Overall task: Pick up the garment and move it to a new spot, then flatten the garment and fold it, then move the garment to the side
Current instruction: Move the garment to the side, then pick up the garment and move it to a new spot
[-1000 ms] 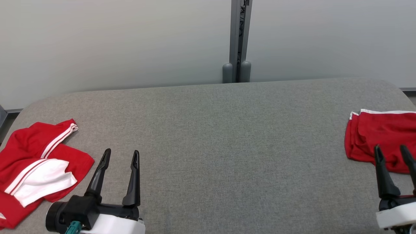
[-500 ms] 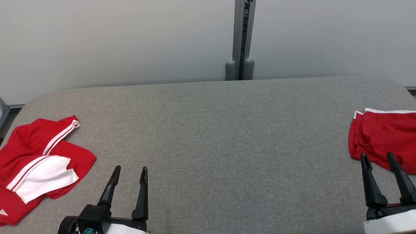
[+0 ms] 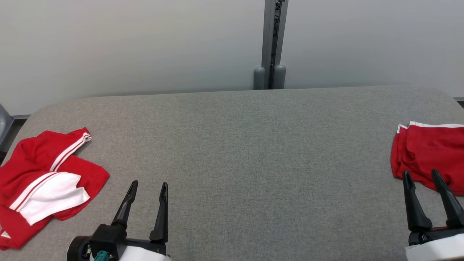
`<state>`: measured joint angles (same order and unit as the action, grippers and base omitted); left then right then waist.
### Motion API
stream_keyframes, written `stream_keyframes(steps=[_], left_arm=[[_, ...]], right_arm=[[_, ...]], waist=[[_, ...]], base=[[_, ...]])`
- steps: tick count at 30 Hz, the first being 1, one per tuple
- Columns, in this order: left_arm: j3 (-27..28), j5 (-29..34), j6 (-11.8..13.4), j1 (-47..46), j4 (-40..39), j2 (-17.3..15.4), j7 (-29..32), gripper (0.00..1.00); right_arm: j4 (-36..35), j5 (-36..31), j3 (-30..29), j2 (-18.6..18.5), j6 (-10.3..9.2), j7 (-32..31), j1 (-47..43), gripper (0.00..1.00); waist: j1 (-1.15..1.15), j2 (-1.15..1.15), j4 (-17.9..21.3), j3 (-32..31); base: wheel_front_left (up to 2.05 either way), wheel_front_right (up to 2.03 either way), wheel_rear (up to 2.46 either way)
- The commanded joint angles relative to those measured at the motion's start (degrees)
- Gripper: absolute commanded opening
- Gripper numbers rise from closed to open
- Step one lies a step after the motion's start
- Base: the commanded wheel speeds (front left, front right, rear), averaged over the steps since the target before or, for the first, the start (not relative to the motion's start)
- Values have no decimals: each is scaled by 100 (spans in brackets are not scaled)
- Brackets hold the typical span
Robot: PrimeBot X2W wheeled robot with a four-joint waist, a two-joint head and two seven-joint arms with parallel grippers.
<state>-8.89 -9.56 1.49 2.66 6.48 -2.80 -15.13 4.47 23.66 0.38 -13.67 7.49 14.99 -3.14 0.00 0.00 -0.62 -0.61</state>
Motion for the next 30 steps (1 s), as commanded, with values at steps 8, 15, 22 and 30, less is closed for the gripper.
stream_keyframes(steps=[8,15,22,30], left_arm=[[15,19,-36,-117,3,-21,-1,100],[-6,20,-71,-124,38,-22,-1,100],[79,106,-114,-192,55,-21,-1,100],[194,40,-109,-145,98,-20,-1,100]], right_arm=[[32,7,-9,-58,1,25,-7,100],[68,22,67,-94,1,25,-16,100],[75,50,207,-119,1,25,-2,100],[134,150,389,-63,1,25,9,100]], waist=[[0,0,-25,-13],[0,0,-96,-21],[0,0,-487,-30],[0,0,-1236,-38]], base=[[0,0,0],[0,0,0],[0,0,0],[0,0,0]])
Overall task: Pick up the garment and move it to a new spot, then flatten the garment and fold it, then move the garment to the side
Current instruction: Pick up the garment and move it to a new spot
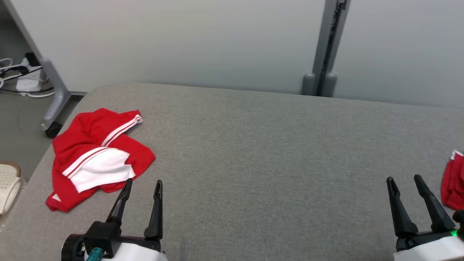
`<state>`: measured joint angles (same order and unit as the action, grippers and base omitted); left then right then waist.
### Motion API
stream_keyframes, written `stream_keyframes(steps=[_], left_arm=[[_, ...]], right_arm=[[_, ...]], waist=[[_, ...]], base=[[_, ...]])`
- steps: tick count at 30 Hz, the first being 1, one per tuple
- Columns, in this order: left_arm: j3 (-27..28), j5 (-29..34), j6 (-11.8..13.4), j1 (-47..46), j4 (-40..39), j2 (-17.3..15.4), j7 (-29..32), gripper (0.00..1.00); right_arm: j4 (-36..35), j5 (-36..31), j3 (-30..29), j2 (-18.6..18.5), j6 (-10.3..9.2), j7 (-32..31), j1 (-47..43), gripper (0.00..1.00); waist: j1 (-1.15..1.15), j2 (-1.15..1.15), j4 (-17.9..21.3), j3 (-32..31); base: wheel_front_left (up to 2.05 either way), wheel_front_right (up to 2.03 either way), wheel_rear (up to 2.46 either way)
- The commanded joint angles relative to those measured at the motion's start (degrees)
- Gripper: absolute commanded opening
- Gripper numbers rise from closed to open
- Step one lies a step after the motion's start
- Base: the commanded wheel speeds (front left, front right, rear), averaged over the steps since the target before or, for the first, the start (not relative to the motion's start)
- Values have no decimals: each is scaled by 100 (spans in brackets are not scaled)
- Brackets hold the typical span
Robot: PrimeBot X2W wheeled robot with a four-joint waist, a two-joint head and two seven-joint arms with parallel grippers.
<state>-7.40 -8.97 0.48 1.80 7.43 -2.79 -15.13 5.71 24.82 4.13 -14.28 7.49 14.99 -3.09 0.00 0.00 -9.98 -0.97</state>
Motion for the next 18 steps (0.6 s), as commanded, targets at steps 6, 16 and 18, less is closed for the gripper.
stream_keyframes(steps=[6,16,18], left_arm=[[158,9,7,-68,22,-19,0,100],[315,-23,123,24,-11,-21,0,100],[306,-22,120,24,-22,-20,0,100]], right_arm=[[36,80,214,51,1,25,92,100],[104,140,480,77,1,25,162,100],[116,137,483,77,1,25,173,100]], waist=[[0,0,-753,31],[0,0,-1398,74],[0,0,-1477,71]], base=[[0,0,0],[0,0,0],[0,0,0]])
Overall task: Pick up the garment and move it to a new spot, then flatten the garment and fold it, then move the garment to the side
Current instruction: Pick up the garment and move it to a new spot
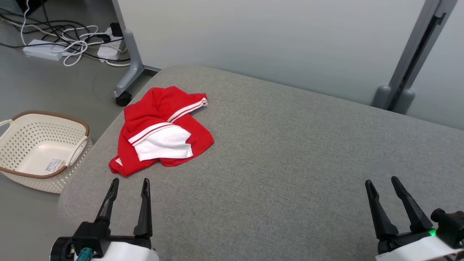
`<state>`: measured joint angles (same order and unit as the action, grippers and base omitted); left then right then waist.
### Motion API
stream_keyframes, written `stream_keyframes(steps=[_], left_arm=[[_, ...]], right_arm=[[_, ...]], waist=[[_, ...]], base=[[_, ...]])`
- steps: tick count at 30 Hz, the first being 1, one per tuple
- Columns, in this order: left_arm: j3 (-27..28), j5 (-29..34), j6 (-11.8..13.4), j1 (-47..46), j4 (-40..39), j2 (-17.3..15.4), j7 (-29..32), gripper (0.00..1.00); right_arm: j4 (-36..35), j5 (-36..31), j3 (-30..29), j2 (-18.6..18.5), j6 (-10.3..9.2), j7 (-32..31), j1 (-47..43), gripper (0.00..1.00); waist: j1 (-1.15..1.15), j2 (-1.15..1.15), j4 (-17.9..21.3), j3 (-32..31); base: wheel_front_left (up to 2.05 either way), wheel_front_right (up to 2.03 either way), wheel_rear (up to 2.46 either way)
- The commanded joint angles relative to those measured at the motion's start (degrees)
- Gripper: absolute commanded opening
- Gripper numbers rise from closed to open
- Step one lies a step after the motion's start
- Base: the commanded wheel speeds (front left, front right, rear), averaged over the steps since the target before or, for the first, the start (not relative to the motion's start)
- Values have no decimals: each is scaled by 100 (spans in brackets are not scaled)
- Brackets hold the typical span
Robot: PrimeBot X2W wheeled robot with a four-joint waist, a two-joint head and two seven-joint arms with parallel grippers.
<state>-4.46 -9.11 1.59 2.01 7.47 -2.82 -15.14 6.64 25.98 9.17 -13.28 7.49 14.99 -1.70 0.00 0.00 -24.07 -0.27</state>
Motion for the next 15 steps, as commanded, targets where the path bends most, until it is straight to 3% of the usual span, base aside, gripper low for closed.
stream_keyframes(steps=[1,7,11,15], left_arm=[[23,-20,21,-4,-42,-17,1,100],[128,-10,8,-88,-111,-17,1,100],[129,88,-104,-380,273,-170,7,100],[175,-6,-215,-807,587,-371,477,100]], right_arm=[[30,17,-6,-23,1,25,42,100],[72,28,62,-2,1,25,83,100],[96,43,142,7,1,25,126,100],[134,78,206,-4,1,25,180,100]], waist=[[0,0,-99,-1],[0,0,-194,-16],[0,0,-157,-31],[0,0,2,-27]], base=[[0,0,0],[0,0,0],[0,0,0],[0,0,0]])
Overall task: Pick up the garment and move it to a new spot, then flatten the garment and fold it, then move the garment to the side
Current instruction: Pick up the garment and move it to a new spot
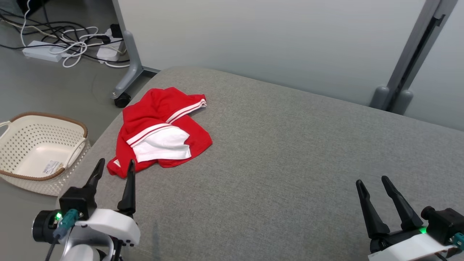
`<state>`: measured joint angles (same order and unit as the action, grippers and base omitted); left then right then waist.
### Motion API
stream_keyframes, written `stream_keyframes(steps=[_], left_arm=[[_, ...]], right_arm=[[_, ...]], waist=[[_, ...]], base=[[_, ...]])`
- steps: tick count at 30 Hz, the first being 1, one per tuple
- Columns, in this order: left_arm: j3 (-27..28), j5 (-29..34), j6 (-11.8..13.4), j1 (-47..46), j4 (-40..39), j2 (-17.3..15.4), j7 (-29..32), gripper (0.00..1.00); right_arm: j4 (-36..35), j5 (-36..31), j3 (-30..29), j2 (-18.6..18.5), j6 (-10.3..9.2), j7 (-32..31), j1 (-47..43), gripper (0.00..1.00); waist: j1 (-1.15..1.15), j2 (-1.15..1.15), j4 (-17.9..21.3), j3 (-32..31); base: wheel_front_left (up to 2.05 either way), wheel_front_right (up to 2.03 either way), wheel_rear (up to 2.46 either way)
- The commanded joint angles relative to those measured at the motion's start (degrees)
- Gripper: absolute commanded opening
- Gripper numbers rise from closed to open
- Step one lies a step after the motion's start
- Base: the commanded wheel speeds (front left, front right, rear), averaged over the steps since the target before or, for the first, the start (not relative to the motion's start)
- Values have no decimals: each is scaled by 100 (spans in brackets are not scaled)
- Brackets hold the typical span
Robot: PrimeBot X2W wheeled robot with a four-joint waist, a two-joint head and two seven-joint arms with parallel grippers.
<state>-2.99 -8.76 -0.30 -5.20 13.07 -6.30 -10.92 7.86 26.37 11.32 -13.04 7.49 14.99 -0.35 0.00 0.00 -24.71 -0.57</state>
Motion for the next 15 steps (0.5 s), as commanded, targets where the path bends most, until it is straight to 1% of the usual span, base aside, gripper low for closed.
stream_keyframes(steps=[1,7,12,15], left_arm=[[57,-95,-60,-180,98,-78,250,100],[255,-447,-228,-696,361,-423,1461,100],[311,-692,-319,-1157,566,-687,2614,100],[434,-898,-272,-1459,782,-770,3186,100]], right_arm=[[23,40,13,-30,1,25,69,100],[68,69,109,-52,1,25,165,100],[12,99,228,-128,1,25,331,100],[-92,74,370,-202,1,25,514,100]], waist=[[0,0,129,8],[0,0,582,64],[0,0,946,223],[0,0,1172,394]], base=[[0,0,0],[0,0,0],[0,0,0],[0,0,0]])
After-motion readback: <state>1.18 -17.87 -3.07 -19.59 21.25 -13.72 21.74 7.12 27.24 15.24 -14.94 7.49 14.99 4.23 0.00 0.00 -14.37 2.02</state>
